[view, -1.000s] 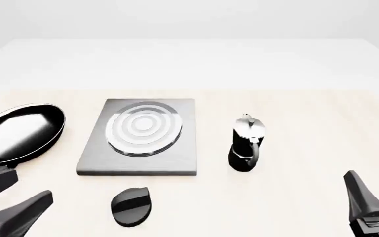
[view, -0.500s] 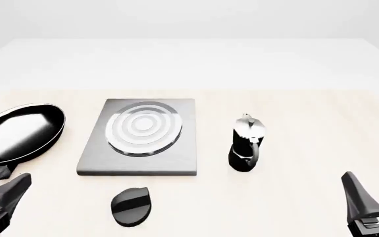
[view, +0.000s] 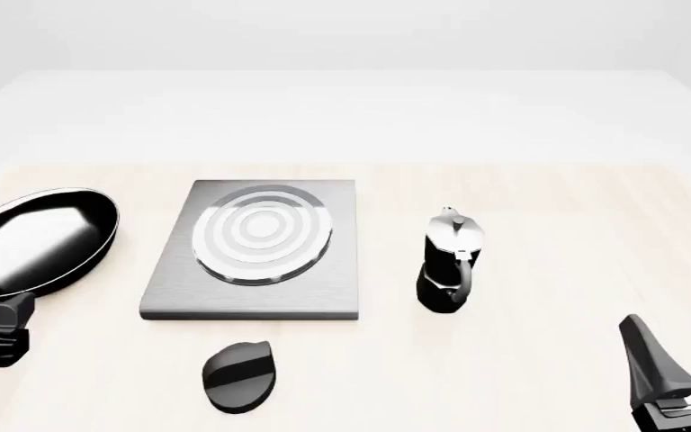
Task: Turn on the stove and put the frying pan on it.
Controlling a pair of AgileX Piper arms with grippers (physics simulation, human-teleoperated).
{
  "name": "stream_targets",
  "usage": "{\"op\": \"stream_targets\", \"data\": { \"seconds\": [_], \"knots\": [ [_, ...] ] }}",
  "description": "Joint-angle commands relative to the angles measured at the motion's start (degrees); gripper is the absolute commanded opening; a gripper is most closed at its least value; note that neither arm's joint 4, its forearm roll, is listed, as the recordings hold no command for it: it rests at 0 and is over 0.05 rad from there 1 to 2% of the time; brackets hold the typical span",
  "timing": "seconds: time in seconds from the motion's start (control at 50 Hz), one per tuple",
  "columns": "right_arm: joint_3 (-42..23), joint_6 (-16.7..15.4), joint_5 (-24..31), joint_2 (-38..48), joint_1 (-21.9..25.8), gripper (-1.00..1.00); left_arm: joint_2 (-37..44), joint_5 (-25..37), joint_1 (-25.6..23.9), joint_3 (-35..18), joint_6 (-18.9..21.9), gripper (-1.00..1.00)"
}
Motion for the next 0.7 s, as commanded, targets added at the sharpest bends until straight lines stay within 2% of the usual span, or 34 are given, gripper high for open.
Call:
{"op": "stream_targets", "data": {
  "seconds": [0.02, 0.14, 0.26, 0.28, 0.48, 0.7],
  "knots": [
    [0.0, -0.1, -0.1, 0.1, 0.4, 1.00, 5.6, -3.2, 6.6, -0.2, 3.9, 1.00],
    [0.1, -0.2, -0.2, 0.2, 0.6, 1.00, 9.8, -6.6, 9.5, 0.2, 6.3, 1.00],
    [-0.1, -0.4, -0.2, 0.3, 0.6, 1.00, 12.1, -7.4, 11.1, -0.5, 7.6, 1.00],
    [0.0, -0.4, -0.3, 0.4, 0.6, 1.00, 13.2, -8.3, 11.9, -0.3, 8.9, 1.00],
    [-0.2, -0.4, -0.3, 0.7, 0.7, 1.00, 21.3, -14.7, 16.3, 0.2, 12.4, 1.00],
    [-0.2, -0.6, -0.5, 0.9, 0.9, 1.00, 28.1, -20.3, 18.5, 0.3, 14.1, 1.00]
  ]
}}
